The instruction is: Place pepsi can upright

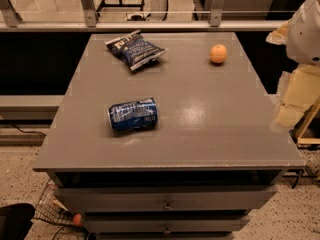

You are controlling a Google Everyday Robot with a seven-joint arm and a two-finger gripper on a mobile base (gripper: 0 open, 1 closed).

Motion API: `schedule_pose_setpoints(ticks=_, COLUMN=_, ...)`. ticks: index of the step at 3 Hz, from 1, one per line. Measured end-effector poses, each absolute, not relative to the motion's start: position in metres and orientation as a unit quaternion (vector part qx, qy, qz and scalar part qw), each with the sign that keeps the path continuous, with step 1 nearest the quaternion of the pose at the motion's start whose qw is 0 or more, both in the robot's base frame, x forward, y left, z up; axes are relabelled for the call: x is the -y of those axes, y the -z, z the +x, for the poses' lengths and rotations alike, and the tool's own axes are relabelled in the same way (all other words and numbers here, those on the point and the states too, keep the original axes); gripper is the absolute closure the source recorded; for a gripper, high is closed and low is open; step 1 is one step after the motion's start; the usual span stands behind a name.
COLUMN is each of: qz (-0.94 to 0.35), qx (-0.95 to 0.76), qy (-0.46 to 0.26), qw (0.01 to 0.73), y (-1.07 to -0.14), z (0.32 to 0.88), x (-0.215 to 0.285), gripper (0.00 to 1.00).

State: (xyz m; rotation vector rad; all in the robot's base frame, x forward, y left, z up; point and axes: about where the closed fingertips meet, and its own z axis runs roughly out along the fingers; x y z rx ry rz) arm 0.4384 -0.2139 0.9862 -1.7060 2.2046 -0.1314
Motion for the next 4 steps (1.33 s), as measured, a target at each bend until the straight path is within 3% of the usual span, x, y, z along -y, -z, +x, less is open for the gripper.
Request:
schedule_pose_setpoints(ticks=1, qz=-0.602, qx=-0.777, qy=0.047, qw=0.176, y=-0.987, z=0.439, x=0.214, gripper=0.0)
schedule_pose_setpoints(ticks=4, qz=-0.723, qx=-0.669, qy=0.089, qw=0.149, y=-0.978, z=0.502, x=0.116, gripper=0.0)
